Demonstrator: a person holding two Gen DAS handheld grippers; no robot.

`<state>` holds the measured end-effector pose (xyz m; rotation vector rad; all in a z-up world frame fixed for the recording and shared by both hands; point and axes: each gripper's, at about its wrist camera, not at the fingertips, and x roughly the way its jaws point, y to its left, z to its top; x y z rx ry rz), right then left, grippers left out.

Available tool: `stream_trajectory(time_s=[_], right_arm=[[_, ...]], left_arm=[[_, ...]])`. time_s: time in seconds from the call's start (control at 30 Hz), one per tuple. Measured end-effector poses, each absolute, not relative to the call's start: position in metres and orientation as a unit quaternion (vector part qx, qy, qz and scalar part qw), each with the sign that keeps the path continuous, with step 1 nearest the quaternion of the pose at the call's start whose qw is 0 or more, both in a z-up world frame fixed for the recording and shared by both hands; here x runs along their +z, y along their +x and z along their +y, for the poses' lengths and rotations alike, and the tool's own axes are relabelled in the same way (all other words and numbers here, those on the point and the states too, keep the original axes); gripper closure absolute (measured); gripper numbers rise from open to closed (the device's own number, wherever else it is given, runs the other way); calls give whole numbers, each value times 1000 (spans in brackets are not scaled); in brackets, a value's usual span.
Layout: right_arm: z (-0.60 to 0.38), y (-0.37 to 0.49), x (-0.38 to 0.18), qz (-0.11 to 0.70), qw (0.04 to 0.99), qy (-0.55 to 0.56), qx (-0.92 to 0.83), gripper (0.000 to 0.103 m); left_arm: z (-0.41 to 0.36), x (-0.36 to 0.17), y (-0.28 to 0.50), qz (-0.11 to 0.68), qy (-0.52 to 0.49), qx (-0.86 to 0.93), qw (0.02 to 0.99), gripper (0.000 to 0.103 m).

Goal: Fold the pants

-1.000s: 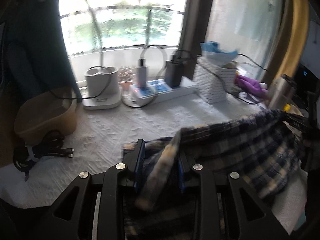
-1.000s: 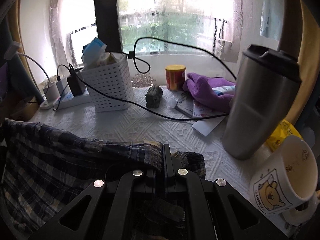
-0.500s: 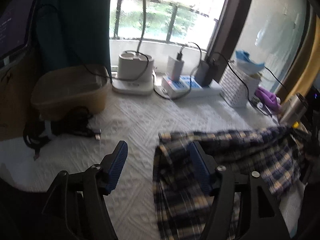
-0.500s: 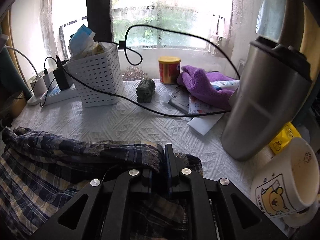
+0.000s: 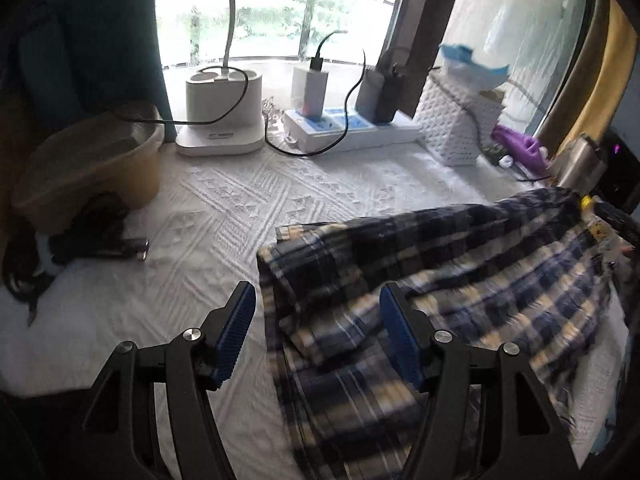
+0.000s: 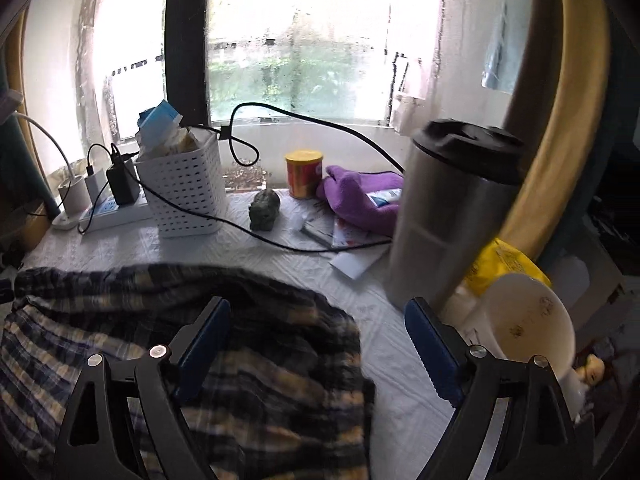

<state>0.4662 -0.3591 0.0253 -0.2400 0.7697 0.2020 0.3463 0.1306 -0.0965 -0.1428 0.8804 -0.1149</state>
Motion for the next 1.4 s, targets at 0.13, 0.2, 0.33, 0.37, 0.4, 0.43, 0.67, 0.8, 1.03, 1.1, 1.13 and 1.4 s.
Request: stream_trajectory(time_s=[0.13,0.2,0.33,0.37,0.4,0.43,0.67,0.8,1.03,1.1,1.13,1.4], right_arm=[[-367,454,21,384,910,-118,98,13],[-372,448,17,391,909,-112,95,13],[-378,440,9,404,905,-102,89,13],[-380,438,8,405,904,-101,88,13],[-380,437,8,405,905,-99,88,13],[-381,435,8,404,905,-96,89,13],[-371,431,11,397,907,-87,111,13],[-356,430,13,393,906,-83,132,13],[-341,435,4,401,900,-86,146,13],[-341,437,2,403,900,-85,145,13],[-341,437,0,404,899,-84,145,13],[-344,445,-7,408,899,-77,138,13]], left_arm=[[132,-104,364,432,-63,-47,898,92],[137,-104,369,427,-68,-36,901,93],[142,-88,364,403,-75,-42,911,93],[144,-83,362,397,-83,-48,913,93],[146,-81,361,397,-91,-51,912,93],[149,-79,360,400,-103,-57,909,92],[140,-95,355,438,-76,-65,894,33],[127,-98,353,435,-35,-83,896,54],[114,-97,359,436,0,-94,895,101],[121,-90,362,423,-11,-85,902,101],[126,-86,364,415,-22,-80,906,101],[165,-73,394,370,-110,-41,921,101]])
